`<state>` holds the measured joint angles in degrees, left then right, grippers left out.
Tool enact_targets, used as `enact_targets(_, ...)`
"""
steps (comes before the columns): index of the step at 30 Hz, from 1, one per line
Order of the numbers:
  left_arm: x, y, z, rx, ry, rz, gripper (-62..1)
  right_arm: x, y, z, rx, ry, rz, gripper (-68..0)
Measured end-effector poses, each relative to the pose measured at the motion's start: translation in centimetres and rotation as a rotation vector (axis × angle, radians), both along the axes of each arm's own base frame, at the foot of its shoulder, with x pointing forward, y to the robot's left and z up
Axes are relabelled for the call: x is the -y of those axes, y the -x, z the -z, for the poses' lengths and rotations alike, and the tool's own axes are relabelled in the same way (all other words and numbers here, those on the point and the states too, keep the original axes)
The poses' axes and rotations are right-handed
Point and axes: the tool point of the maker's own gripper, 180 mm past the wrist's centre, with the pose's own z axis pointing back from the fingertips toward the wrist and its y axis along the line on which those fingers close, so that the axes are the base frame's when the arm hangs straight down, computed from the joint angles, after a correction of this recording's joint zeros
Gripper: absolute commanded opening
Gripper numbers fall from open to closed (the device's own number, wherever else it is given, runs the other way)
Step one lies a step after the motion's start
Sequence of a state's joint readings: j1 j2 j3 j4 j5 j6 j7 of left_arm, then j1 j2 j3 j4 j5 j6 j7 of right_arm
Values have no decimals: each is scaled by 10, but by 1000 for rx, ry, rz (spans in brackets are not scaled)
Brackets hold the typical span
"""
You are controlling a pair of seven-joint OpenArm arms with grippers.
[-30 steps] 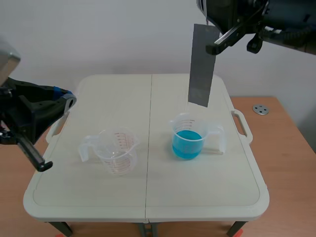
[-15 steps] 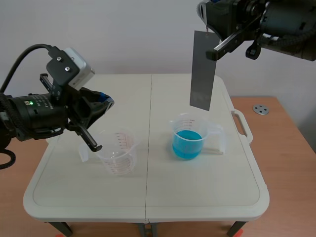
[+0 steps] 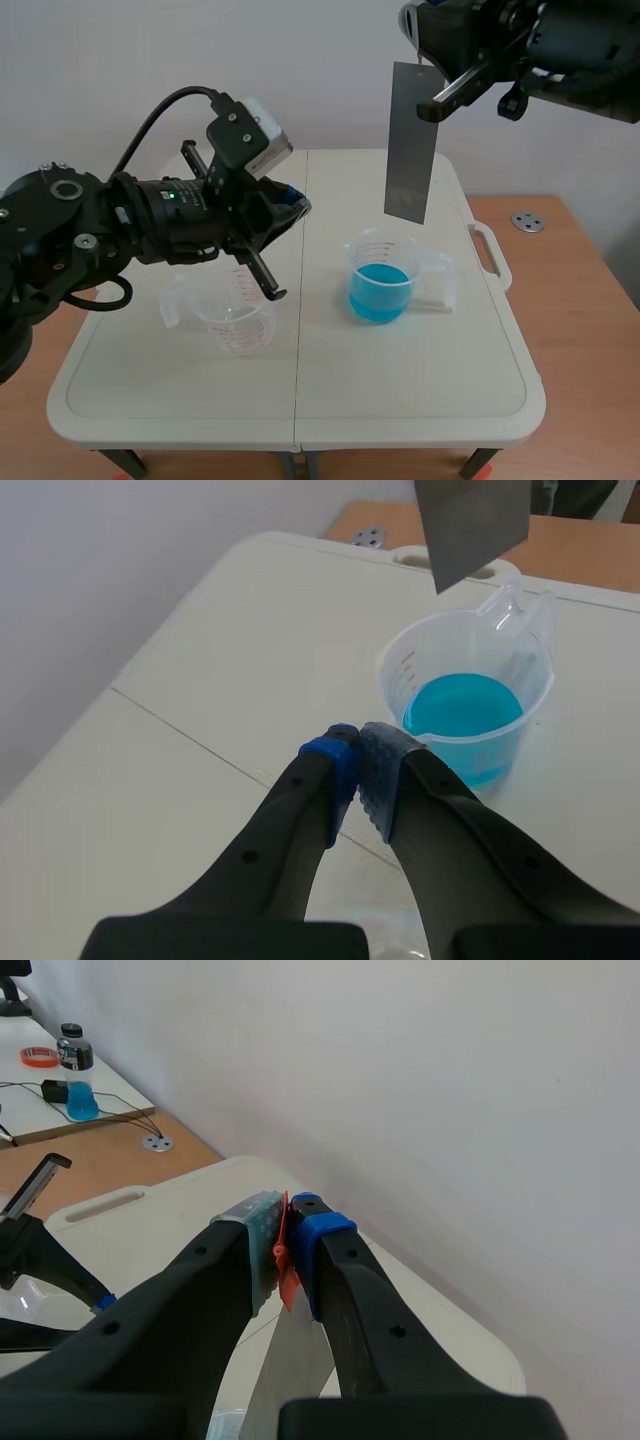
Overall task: Hold the metal plate by the orange handle, dip it into the blue solution, take it out and point at it, then put the plate back in the beaker on the left.
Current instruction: 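Point at the plate with the left hand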
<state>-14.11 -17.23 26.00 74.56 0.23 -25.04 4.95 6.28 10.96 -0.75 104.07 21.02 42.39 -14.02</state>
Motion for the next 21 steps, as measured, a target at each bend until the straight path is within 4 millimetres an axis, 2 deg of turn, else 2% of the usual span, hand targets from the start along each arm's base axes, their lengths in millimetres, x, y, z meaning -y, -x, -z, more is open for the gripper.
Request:
enact_targets(7,15,-4,-8,23,16,17,-581,0,0,0,0,0,0,-662)
enact_targets(16,34,-2,8,-4,-15,47,-581,0,0,0,0,0,0,-662)
enact_targets(21,37,-7,9,-8,-3,33,-581,0,0,0,0,0,0,-662)
